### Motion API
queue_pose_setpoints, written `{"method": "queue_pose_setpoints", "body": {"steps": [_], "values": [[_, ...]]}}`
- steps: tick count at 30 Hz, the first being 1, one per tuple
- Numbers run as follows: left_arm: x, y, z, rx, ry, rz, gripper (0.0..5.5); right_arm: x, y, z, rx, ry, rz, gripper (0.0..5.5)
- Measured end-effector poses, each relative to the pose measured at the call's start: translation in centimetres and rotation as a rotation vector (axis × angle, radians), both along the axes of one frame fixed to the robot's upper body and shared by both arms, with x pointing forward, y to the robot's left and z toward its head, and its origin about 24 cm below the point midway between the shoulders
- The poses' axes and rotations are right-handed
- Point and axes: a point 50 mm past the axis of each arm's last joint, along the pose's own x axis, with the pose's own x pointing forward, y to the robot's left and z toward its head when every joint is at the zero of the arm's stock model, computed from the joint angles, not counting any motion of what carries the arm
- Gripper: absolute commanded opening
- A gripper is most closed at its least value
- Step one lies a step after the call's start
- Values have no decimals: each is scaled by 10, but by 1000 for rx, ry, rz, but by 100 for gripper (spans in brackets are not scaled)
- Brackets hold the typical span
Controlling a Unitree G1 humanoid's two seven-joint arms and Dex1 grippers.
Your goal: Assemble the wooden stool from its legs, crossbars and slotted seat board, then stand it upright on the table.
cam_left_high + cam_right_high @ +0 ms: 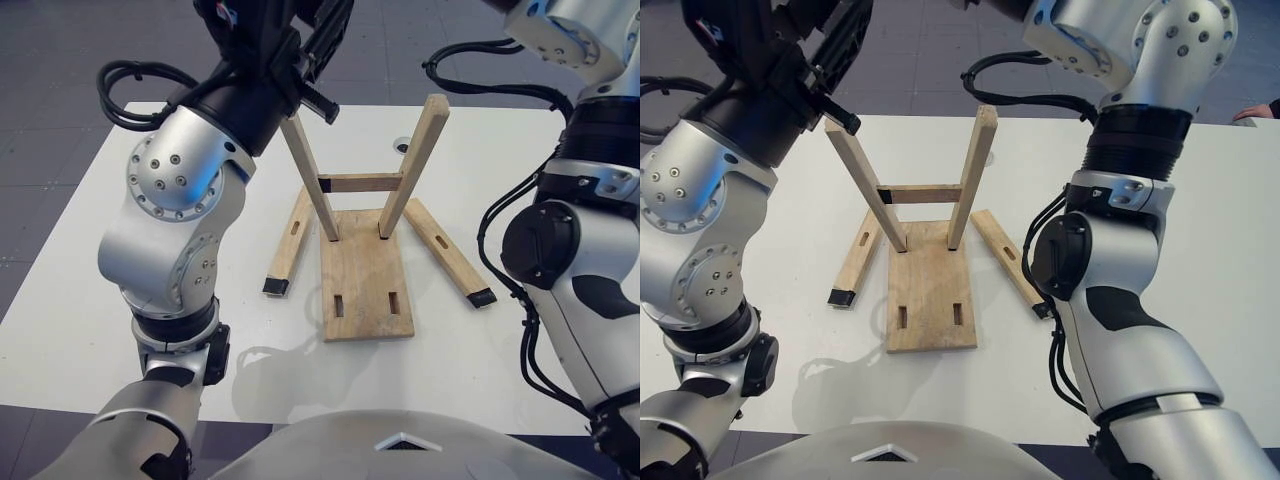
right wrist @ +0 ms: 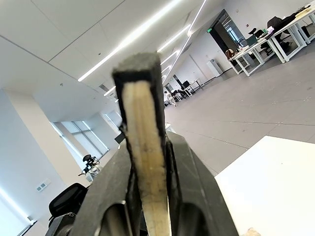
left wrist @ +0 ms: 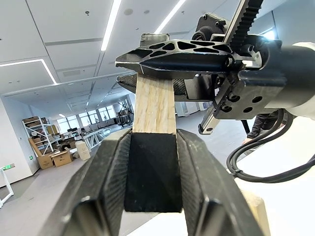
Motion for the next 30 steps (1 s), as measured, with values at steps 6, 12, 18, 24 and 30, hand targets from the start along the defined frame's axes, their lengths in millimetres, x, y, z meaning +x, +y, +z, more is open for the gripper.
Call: {"method": "queue_pose_setpoints", "body": {"steps": [6, 12, 18, 24, 30], "values": [[5, 2, -11, 22, 62, 23, 275, 2, -1, 2, 23, -4, 0, 40], [7, 20, -2, 5, 69, 93, 275, 3, -61, 56, -36, -269, -391, 40], [6, 65, 24, -113, -9, 323, 275, -28, -127, 64, -463, -674, -942, 40], [5, 82, 28, -196, -3, 441, 275, -29, -140, -121, -828, -303, -880, 40], [7, 88, 25, -216, 18, 503, 275, -61, -121, -195, -905, -199, -720, 40]]}}
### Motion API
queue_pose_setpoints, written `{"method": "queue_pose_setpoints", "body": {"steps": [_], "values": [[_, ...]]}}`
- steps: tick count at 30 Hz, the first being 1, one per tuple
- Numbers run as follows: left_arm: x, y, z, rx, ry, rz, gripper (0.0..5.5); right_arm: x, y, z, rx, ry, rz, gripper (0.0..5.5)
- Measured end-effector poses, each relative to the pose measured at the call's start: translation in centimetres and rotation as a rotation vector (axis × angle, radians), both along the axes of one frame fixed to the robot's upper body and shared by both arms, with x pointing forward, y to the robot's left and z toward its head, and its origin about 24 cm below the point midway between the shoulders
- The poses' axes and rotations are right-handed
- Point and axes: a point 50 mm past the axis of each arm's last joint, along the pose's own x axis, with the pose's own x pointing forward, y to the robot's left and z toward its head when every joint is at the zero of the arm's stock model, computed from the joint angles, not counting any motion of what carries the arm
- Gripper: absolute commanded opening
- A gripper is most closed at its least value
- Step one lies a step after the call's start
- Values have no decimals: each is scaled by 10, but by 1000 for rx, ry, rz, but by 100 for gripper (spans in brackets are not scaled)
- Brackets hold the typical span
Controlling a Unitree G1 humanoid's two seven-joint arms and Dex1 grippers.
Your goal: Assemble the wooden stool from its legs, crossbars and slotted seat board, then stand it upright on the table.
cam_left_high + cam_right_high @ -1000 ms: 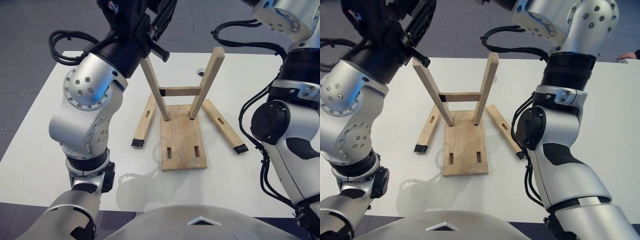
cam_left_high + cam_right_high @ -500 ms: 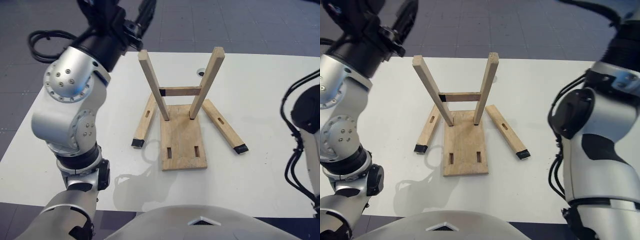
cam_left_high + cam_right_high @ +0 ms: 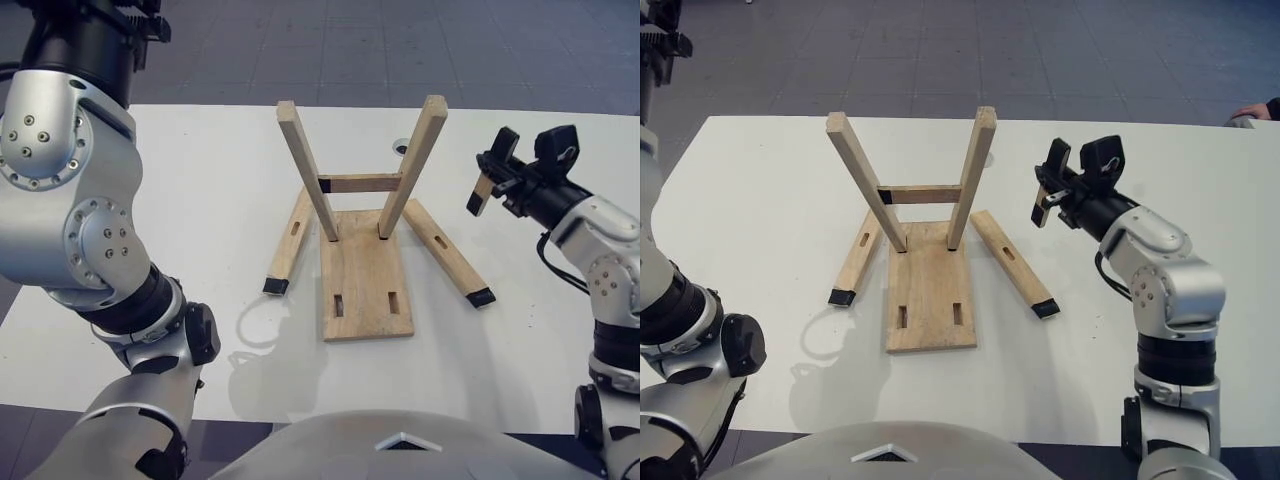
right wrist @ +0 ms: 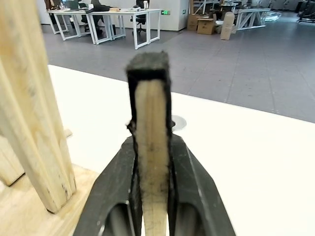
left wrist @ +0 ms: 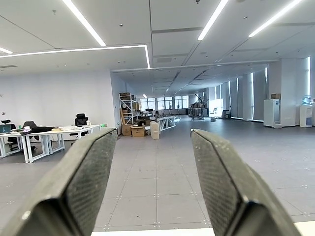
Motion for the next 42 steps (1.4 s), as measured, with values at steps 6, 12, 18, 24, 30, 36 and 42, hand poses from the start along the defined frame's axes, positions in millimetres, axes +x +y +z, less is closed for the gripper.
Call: {"method": "queue_pose_setpoints", "body": {"steps": [6, 12, 18, 24, 30, 36, 42], "values": [[3, -3, -7, -11, 27, -4, 275, -12, 11, -29, 24, 53, 23, 40], [4, -4, -12, -7, 48, -8, 275, -13, 19, -34, 35, 43, 34, 40], [5, -6, -13, -3, 53, -15, 275, -9, 25, -37, 37, 41, 49, 40], [5, -7, -14, -1, 59, -22, 275, -3, 25, -49, 28, -6, 45, 40], [6, -9, -15, -5, 63, -30, 275, -6, 17, -73, 58, -98, -29, 40], [6, -13, -17, -12, 67, -47, 275, -7, 8, -87, 74, -202, -98, 40], [7, -17, -18, -10, 71, -59, 275, -2, 6, -89, 69, -214, -103, 40]]}}
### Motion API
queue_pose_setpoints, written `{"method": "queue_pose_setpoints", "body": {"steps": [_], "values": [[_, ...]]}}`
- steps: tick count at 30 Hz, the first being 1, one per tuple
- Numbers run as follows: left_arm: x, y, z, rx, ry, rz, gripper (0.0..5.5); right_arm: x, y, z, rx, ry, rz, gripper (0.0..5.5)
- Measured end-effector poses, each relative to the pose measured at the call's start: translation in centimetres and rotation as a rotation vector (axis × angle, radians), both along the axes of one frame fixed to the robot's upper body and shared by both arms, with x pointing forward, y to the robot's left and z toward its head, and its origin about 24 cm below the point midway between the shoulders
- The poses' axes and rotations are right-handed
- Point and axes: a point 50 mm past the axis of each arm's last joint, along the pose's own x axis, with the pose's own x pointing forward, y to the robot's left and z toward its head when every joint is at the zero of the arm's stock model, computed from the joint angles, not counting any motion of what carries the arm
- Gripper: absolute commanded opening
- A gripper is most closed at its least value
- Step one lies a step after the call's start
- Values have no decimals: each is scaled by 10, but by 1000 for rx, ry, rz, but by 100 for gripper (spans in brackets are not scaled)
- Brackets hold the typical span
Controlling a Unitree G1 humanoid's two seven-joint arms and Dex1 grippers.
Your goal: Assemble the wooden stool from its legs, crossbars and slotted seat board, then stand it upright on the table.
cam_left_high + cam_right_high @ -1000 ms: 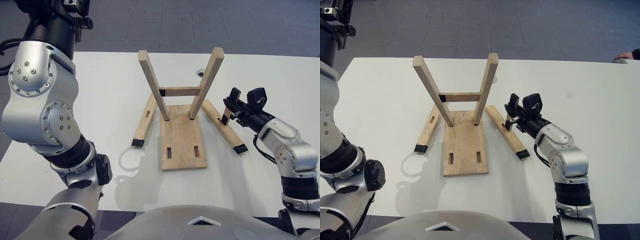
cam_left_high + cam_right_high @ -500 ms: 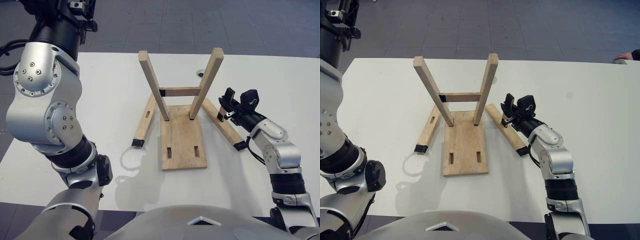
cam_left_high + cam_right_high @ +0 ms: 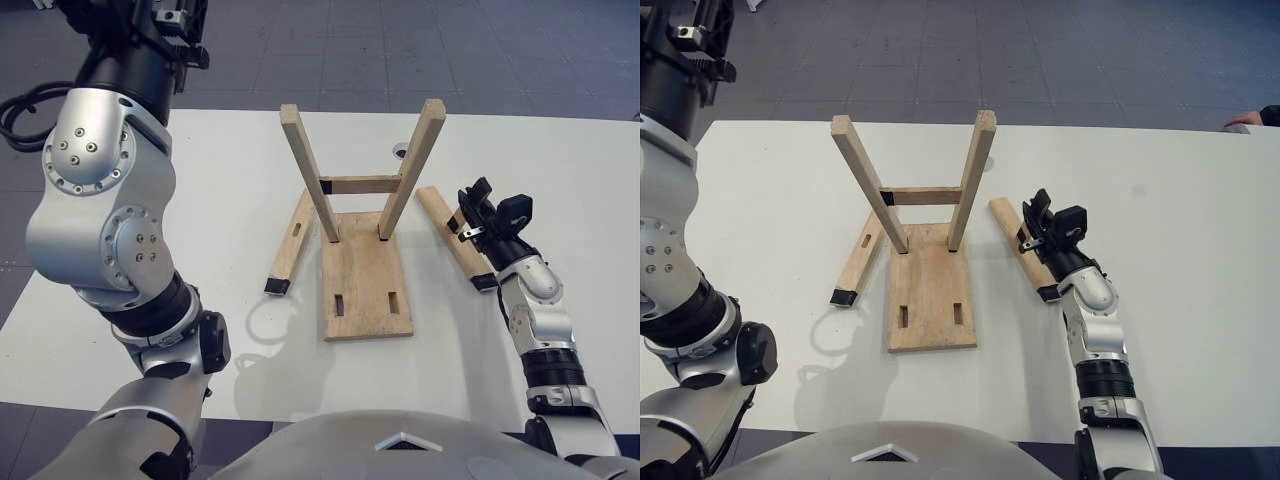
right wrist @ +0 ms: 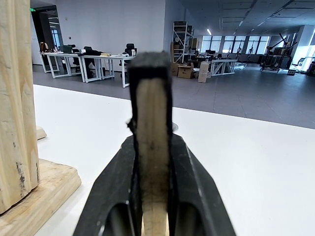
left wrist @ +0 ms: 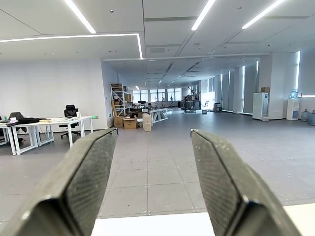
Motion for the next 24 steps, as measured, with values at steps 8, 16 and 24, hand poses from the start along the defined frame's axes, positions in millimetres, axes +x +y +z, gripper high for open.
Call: {"method": "queue_pose_setpoints", "body": {"steps": [8, 16, 24], "values": [[1, -3, -1, -2, 4, -14, 275, 16, 0, 11, -21, 97, 10, 40], [1, -4, -1, -3, 6, -15, 275, 14, 1, 9, -27, 99, -6, 40], [2, -4, -3, -4, 15, -15, 275, 12, 1, 9, -4, 94, -54, 40]]}}
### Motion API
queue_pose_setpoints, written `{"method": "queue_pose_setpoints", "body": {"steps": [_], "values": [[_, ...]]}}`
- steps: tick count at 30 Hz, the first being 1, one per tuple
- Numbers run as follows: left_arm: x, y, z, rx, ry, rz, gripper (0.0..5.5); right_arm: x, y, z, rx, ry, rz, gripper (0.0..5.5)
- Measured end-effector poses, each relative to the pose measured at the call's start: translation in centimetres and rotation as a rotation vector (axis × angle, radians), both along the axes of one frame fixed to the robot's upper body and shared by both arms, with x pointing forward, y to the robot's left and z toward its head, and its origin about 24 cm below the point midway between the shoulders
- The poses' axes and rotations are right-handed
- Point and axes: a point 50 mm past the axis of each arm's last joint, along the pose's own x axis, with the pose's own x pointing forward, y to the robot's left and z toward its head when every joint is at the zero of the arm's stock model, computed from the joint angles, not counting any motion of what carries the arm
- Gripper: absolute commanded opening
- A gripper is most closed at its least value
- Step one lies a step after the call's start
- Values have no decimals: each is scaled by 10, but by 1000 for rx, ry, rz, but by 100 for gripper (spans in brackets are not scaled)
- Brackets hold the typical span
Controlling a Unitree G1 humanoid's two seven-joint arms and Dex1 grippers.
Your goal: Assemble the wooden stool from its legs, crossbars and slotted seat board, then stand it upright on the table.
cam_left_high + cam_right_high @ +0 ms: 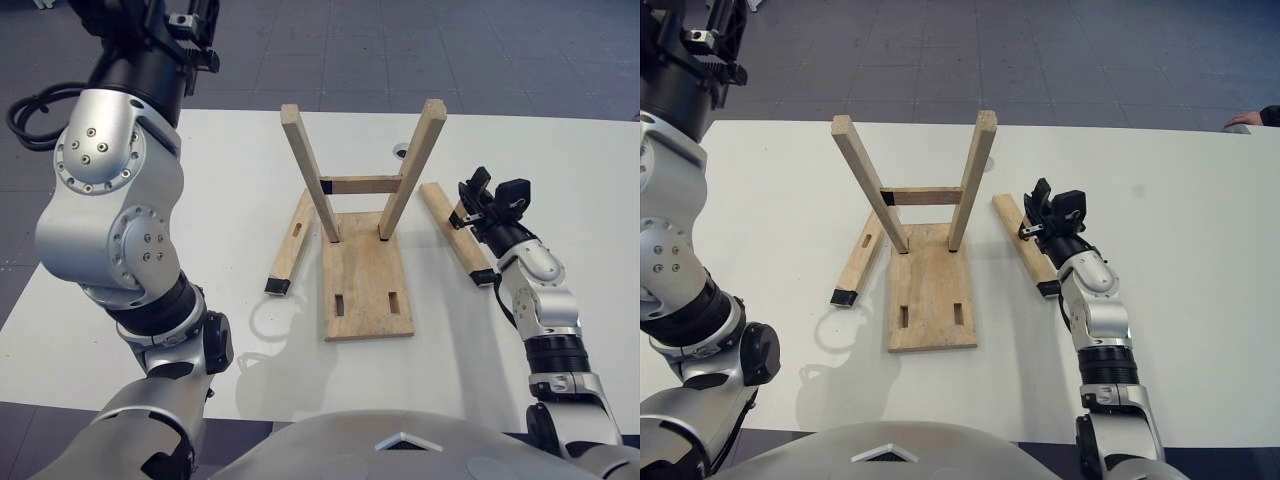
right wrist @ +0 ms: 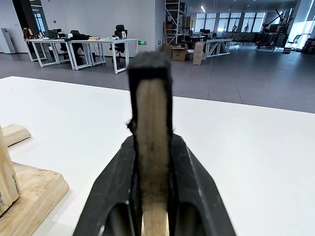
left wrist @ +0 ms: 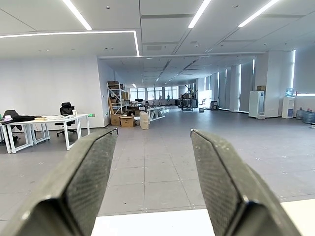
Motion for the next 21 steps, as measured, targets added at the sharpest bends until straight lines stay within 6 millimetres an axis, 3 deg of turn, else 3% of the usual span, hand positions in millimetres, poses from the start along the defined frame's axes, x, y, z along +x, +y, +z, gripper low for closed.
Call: {"method": "queue_pose_setpoints", "body": {"steps": [8, 10, 12, 21], "values": [[0, -1, 0, 3, 1, -3, 275, -14, -3, -1, -6, -21, -14, 40], [0, -2, 0, 5, 2, -6, 275, -14, -3, -1, -10, -20, -15, 89], [1, -1, -1, 5, 6, -2, 275, -33, -11, -34, -42, 142, -47, 125], [1, -2, -1, 4, 9, -8, 275, -30, -13, -32, -46, 161, -35, 297]]}}
